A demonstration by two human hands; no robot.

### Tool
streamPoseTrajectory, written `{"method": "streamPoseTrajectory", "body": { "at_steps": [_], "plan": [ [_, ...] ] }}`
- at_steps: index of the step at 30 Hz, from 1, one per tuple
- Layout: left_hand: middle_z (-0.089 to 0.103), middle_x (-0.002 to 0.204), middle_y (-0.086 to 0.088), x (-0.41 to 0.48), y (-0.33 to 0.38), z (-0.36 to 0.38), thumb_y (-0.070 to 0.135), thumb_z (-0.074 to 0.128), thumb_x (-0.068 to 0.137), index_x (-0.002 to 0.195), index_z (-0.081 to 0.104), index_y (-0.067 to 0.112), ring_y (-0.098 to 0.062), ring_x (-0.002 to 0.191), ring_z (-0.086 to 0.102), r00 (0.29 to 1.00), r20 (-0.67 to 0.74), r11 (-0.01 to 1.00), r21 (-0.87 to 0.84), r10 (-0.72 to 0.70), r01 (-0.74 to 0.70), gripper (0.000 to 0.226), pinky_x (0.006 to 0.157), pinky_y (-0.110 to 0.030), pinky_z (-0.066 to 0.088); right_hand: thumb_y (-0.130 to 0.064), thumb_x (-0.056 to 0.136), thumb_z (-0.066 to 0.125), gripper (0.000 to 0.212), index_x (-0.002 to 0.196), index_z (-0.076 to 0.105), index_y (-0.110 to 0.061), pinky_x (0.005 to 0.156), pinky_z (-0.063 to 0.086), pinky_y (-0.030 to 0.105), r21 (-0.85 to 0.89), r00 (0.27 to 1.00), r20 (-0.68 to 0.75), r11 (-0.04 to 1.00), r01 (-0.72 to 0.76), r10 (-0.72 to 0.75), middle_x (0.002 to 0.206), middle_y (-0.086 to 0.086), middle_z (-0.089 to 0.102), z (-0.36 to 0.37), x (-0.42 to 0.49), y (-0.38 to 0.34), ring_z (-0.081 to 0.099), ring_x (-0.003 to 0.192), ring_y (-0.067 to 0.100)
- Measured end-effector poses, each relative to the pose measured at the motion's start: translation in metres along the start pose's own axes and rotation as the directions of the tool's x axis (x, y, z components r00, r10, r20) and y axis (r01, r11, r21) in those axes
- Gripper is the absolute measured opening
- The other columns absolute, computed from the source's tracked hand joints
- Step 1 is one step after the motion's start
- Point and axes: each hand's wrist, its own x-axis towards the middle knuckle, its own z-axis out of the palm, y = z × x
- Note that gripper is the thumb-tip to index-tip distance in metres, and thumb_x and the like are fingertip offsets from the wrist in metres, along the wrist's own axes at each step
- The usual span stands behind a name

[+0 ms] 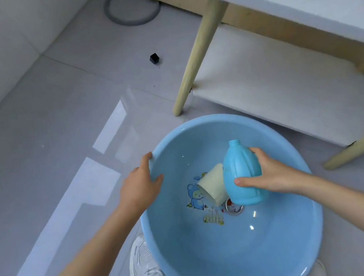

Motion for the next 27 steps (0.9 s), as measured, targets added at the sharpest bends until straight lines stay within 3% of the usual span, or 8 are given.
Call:
{"method": "streamPoseTrajectory", "body": {
  "at_steps": [3, 6, 8, 16, 21, 27],
  "plan": [
    [0.055, 0.084, -0.007, 0.006, -0.006, 0.009, 0.024, 0.044, 0.096, 0.142, 0.027, 0.029, -0.029, 0.075, 0.047, 0.996, -0.087, 1.0, 0.028, 0.017, -0.014, 0.049, 0.064, -0.032, 0.037, -0.035, 0.081, 0.074, 0.08, 0.141, 0.023, -0.019, 0.077, 0.044, 0.024, 0.057, 0.999, -0.023, 0.997, -0.043, 0.045, 0.112, -0.01, 0.053, 0.007, 0.009, 0.016, 0.055, 0.102, 0.013],
    [0.056, 0.077, -0.008, 0.01, -0.011, 0.014, 0.023, 0.043, 0.096, 0.141, 0.028, 0.03, -0.032, 0.072, 0.049, 0.991, -0.13, 0.997, 0.06, 0.045, -0.037, 0.049, 0.063, -0.034, 0.039, -0.035, 0.081, 0.073, 0.077, 0.139, 0.025, -0.02, 0.076, 0.043, 0.024, 0.125, 0.995, -0.071, 0.991, -0.057, 0.066, 0.104, -0.018, 0.05, 0.011, 0.012, 0.028, 0.055, 0.1, 0.011],
    [0.051, 0.071, -0.005, 0.01, -0.012, 0.016, 0.024, 0.044, 0.096, 0.141, 0.029, 0.03, -0.034, 0.074, 0.05, 0.99, -0.129, 0.998, 0.046, 0.053, -0.047, 0.048, 0.065, -0.034, 0.039, -0.036, 0.081, 0.073, 0.08, 0.14, 0.021, -0.021, 0.079, 0.043, 0.026, 0.117, 0.994, -0.079, 0.991, -0.068, 0.077, 0.11, -0.012, 0.052, 0.014, 0.009, 0.037, 0.054, 0.103, 0.014],
    [0.053, 0.074, -0.01, -0.002, -0.011, 0.013, 0.026, 0.047, 0.094, 0.14, 0.032, 0.031, -0.037, 0.077, 0.053, 0.978, -0.175, 0.994, 0.047, 0.11, -0.103, 0.049, 0.067, -0.038, 0.046, -0.039, 0.08, 0.074, 0.077, 0.134, 0.023, -0.018, 0.077, 0.045, 0.031, 0.032, 0.98, -0.071, 0.983, -0.181, 0.183, 0.116, 0.0, 0.054, 0.03, 0.0, 0.072, 0.056, 0.103, 0.021],
    [0.05, 0.069, -0.006, -0.018, -0.008, 0.01, 0.027, 0.046, 0.094, 0.14, 0.031, 0.031, -0.038, 0.078, 0.053, 0.975, -0.177, 0.991, 0.061, 0.132, -0.123, 0.049, 0.068, -0.038, 0.047, -0.042, 0.077, 0.075, 0.084, 0.14, 0.024, -0.02, 0.087, 0.044, 0.031, -0.089, 0.982, -0.073, 0.98, -0.18, 0.174, 0.131, 0.004, 0.05, 0.039, -0.005, 0.084, 0.053, 0.114, 0.024],
    [0.051, 0.064, -0.009, -0.032, -0.003, 0.004, 0.026, 0.046, 0.092, 0.136, 0.036, 0.024, -0.039, 0.073, 0.053, 0.949, -0.248, 0.979, 0.104, 0.194, -0.173, 0.045, 0.062, -0.038, 0.045, -0.042, 0.078, 0.074, 0.082, 0.141, 0.028, -0.017, 0.094, 0.045, 0.036, -0.033, 0.982, -0.062, 0.983, -0.182, 0.18, 0.133, 0.004, 0.05, 0.054, 0.001, 0.089, 0.053, 0.116, 0.024]
  ]
}}
